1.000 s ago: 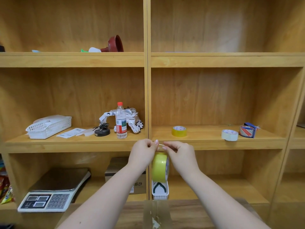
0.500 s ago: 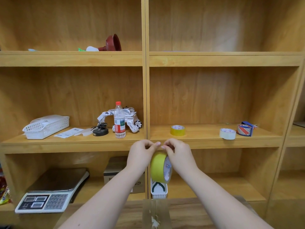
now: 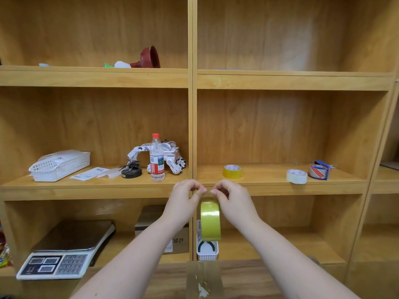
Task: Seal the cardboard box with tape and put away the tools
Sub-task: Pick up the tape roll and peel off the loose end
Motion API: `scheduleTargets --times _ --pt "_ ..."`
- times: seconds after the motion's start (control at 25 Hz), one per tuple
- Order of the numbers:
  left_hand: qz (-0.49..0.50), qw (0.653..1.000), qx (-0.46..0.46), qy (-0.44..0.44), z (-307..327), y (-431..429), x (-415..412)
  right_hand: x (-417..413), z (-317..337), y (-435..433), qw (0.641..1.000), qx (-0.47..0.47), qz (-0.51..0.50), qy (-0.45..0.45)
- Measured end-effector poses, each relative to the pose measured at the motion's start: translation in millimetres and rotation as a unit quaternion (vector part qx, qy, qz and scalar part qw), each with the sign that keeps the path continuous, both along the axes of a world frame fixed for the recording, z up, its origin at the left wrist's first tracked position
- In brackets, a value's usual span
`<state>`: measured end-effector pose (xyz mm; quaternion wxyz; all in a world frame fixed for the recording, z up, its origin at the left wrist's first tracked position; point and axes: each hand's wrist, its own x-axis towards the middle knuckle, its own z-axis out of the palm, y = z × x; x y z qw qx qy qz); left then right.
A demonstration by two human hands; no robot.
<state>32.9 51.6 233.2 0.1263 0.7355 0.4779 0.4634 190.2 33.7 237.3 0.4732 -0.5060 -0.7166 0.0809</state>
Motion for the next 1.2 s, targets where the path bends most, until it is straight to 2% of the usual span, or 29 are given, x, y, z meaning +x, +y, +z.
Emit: scheduleTargets --times 0.08,0.16,0.28,0.36,0.48,0.64,0.72,0.8,0.84,1.0,1.2 --pt "-0.009 0.996 -0.002 0.088 6 -1 0 3 4 -1 0.999 -0.002 -0.012 -0.046" --pt "-0.01 0.986 0.022 0.164 9 -4 1 4 9 0 0.998 -0.002 -0.007 -0.055" --pt "-0.01 0.984 0.039 0.173 10 -8 3 0 14 2 0.999 -0.017 0.011 -0.028" --pt "-0.007 0.99 0.03 0.137 6 -8 1 -7 15 2 0.999 -0.028 0.022 -0.019" --pt "-0.015 1.0 -0.013 0.016 3 -6 -4 -16 20 3 0.999 -0.033 0.03 0.003" --pt "-0.019 0.988 -0.121 -0.098 0 -10 -9 -23 23 2 0.998 -0.042 0.032 0.013" --pt "-0.054 0.951 -0.228 -0.203 1 -11 -13 -27 22 1 0.998 -0.05 0.036 0.019" --pt "-0.109 0.89 -0.318 -0.307 -1 -10 -17 -30 19 0 0.997 -0.059 0.039 0.033" --pt "-0.121 0.881 -0.323 -0.322 -2 -11 -18 -31 18 0 0.996 -0.063 0.038 0.044" --pt "-0.079 0.904 -0.288 -0.306 -13 -6 -24 -33 14 4 0.994 -0.078 0.029 0.075" --pt "-0.073 0.919 -0.259 -0.287 -22 0 -30 -40 6 18 0.99 -0.108 0.002 0.095"
